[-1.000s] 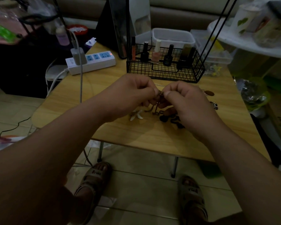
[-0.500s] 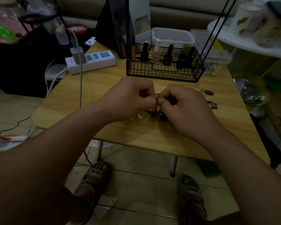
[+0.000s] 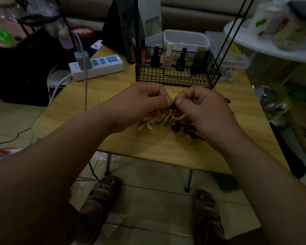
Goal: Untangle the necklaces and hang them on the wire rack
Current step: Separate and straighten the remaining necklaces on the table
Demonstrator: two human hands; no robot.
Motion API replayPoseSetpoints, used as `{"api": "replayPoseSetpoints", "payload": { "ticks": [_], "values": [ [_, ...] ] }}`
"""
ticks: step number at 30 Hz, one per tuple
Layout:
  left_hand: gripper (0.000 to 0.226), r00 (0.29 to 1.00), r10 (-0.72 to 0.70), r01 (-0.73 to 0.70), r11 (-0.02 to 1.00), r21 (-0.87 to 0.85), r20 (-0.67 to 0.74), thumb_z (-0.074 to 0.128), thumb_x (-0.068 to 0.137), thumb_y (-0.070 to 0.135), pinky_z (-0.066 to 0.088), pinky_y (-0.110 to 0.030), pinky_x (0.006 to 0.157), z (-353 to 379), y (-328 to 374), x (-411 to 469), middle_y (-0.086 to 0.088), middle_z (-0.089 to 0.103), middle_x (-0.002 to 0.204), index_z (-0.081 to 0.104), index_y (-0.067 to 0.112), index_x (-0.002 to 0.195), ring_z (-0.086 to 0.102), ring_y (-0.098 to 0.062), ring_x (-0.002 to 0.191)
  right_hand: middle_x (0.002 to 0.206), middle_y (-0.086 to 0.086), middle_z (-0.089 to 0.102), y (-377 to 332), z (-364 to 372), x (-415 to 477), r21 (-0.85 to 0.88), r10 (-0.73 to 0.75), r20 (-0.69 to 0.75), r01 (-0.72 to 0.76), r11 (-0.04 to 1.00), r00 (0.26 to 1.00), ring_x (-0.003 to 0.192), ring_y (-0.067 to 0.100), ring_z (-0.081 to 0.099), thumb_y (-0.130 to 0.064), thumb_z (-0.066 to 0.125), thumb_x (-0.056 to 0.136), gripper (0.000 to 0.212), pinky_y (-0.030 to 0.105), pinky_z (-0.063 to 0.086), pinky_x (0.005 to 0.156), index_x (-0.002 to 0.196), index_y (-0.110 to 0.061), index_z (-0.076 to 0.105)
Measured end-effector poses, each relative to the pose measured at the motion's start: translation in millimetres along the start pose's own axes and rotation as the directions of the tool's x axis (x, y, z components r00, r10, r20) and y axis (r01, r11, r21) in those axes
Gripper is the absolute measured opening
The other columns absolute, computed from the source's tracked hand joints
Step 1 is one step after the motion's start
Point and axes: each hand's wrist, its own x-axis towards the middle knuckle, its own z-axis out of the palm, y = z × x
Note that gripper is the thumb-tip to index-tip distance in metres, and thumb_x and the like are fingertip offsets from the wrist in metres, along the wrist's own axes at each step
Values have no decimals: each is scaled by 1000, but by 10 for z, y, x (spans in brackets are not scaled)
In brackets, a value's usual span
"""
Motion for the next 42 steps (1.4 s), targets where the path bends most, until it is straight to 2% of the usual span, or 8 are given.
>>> {"api": "replayPoseSetpoints", "payload": {
  "ticks": [12,17,26,30,34,37,40,42],
  "values": [
    [7,996,15,-24,995,-95,-91,58,97,5,55,-46,100,24,13,-1,-18,71,89,60,7,90,73,-27,92,88,1,71,-40,-21,40,666,248,183,-306,680,951,80,13,68,-16,50,100,16,28,51,68,91,-15,63],
    [21,998,-11,3,993,-117,-68,52,97,1,56,-36,71,26,55,-28,-6,67,71,51,11,79,62,-19,62,84,0,66,-16,-90,83,822,279,197,-314,475,940,79,14,68,-20,45,99,13,28,51,71,94,-16,56],
    [24,987,-88,66,986,-152,-136,54,99,7,55,-28,58,-3,51,-21,1,69,69,50,15,76,46,-16,55,70,-2,55,9,-133,115,866,347,132,-278,415,929,72,14,67,-10,46,102,11,35,57,81,96,-14,55],
    [26,976,-99,62,981,-186,-196,53,99,7,52,-31,57,-74,32,-7,-3,66,70,51,15,74,41,-15,52,72,-1,42,-52,-245,104,912,297,191,-281,299,935,56,9,40,-8,49,97,5,26,52,57,101,-10,50],
    [12,965,-80,39,985,-166,-250,52,100,8,50,-28,54,-111,35,-19,-6,67,72,54,9,88,44,-14,53,75,-1,47,-42,-356,97,726,234,198,-303,618,952,52,6,32,-4,56,92,21,18,28,41,113,-9,56],
    [21,948,-75,15,981,-193,-308,51,101,8,46,-27,52,-190,36,-27,-7,63,72,51,14,80,46,-11,52,72,-1,53,-30,-457,47,134,115,143,-134,982,983,51,8,41,-4,67,93,22,23,31,43,112,-15,66],
    [24,944,-52,-7,984,-178,-326,52,100,8,43,-29,52,-256,20,-30,-3,57,67,50,17,77,45,-9,52,75,3,63,-3,-491,-6,-307,31,67,-9,952,997,59,5,55,-15,75,91,15,21,46,55,99,-27,72],
    [22,942,-38,-22,984,-175,-333,53,99,9,41,-31,53,-269,8,-27,-1,53,67,51,18,79,42,-12,55,81,9,66,10,-485,-11,-328,-1,-54,-17,945,999,65,8,56,-23,74,93,5,29,48,64,93,-27,72]
  ]
}}
